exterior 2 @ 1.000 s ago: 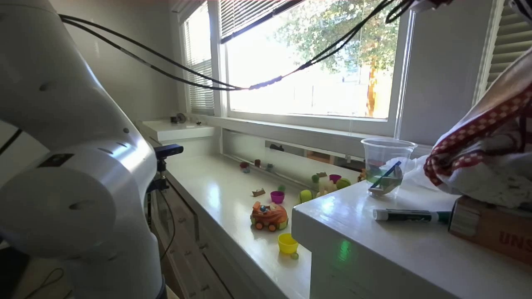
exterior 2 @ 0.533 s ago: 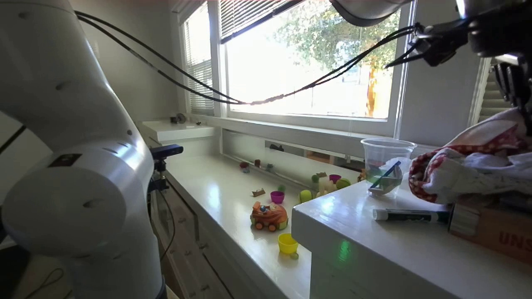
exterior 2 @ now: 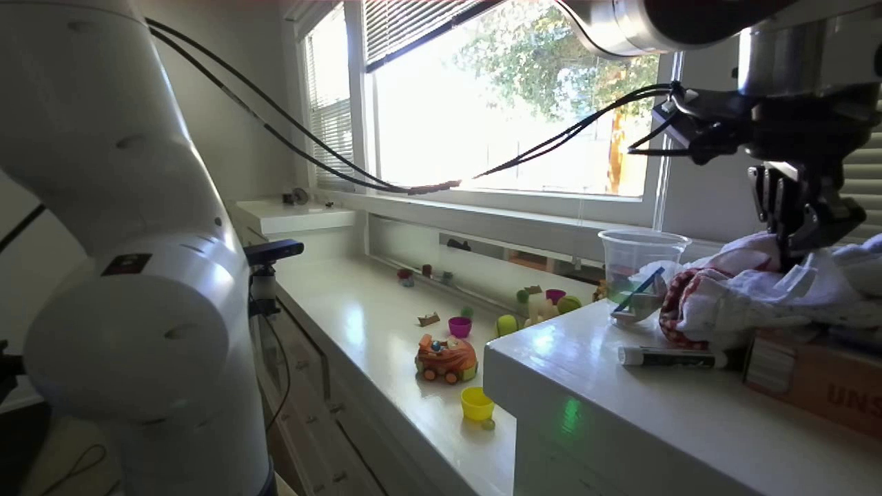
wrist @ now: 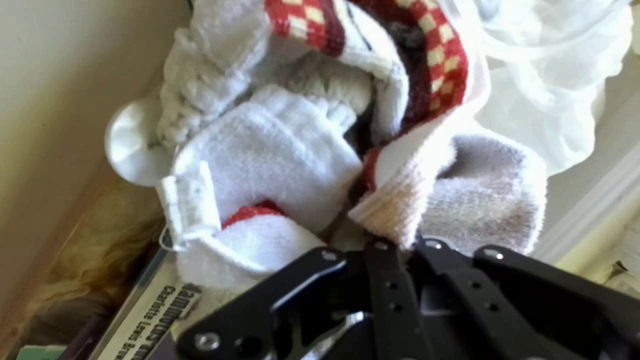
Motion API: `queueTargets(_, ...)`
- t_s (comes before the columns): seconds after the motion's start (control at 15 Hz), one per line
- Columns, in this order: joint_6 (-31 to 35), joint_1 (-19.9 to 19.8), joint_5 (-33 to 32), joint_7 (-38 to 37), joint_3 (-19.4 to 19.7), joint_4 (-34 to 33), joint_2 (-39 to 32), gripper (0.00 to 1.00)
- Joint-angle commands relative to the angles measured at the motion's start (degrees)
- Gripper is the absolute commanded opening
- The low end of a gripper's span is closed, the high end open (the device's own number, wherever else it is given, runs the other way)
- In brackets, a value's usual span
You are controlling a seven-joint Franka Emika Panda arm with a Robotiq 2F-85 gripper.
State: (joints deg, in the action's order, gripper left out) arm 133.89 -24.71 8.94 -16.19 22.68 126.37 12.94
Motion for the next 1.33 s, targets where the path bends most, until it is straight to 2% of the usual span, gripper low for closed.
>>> queueTargets(0.0,-3.31,0.90,3.49,4.37,1.52,-0.63,-0.97,0.02)
queueTargets(0.2,-4.40,0.82,3.63,5.91,1.77,-0.66,-1.35,0.02)
queueTargets(0.27,-4.29,0.73,3.17,5.89,1.61,-0.72,-0.99,0.30)
queueTargets(0.33,-4.49,0.63,2.45,5.88,1.40,-0.83,-0.50,0.32)
queueTargets(0.47,-4.81,0.58,1.84,5.60,0.97,-1.39,1.38,0.44)
queueTargets(0.73,-8.76,0.86,2.62,4.64,0.64,-5.21,4.30,0.72)
queueTargets(1.0,-14.43,1.36,3.23,3.26,0.79,-9.64,3.46,1.00)
queueTargets(1.27,-19.30,0.83,0.65,0.74,0.35,-12.62,0.90,1.00)
